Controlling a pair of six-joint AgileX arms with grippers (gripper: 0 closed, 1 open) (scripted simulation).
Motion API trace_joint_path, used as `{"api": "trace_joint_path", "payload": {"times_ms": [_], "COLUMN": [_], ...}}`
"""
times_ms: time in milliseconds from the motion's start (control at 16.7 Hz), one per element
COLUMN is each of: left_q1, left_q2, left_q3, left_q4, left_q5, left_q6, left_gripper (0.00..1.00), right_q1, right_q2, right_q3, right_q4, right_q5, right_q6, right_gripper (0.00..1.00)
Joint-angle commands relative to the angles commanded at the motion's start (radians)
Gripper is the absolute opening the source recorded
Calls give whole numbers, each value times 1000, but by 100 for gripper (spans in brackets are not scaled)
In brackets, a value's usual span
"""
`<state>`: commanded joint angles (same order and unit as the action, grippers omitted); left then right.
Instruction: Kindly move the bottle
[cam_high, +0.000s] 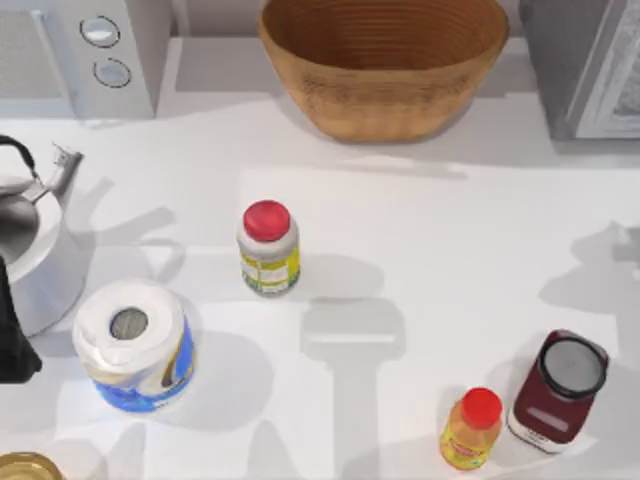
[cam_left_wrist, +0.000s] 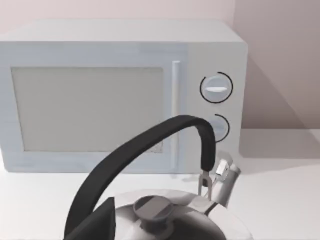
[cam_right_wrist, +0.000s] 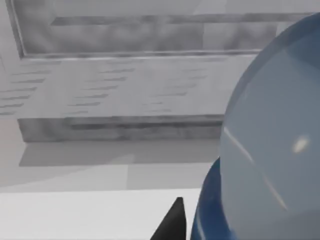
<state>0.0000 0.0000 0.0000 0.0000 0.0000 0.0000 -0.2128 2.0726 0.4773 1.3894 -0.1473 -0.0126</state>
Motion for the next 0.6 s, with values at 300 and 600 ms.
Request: {"api": "trace_joint_path", "payload": {"times_ms": [300,600], "left_q1": [0,0], "left_q2": [0,0], "left_q3": [0,0], "left_q4": [0,0], "left_q5": [0,0], "left_q6": [0,0], "left_gripper": [100,100], "right_q1": [0,0], "right_q2": [0,0], "right_q3": [0,0], "right_q4": [0,0], "right_q5": [0,0], "right_q6": [0,0], "right_gripper": [8,45]}}
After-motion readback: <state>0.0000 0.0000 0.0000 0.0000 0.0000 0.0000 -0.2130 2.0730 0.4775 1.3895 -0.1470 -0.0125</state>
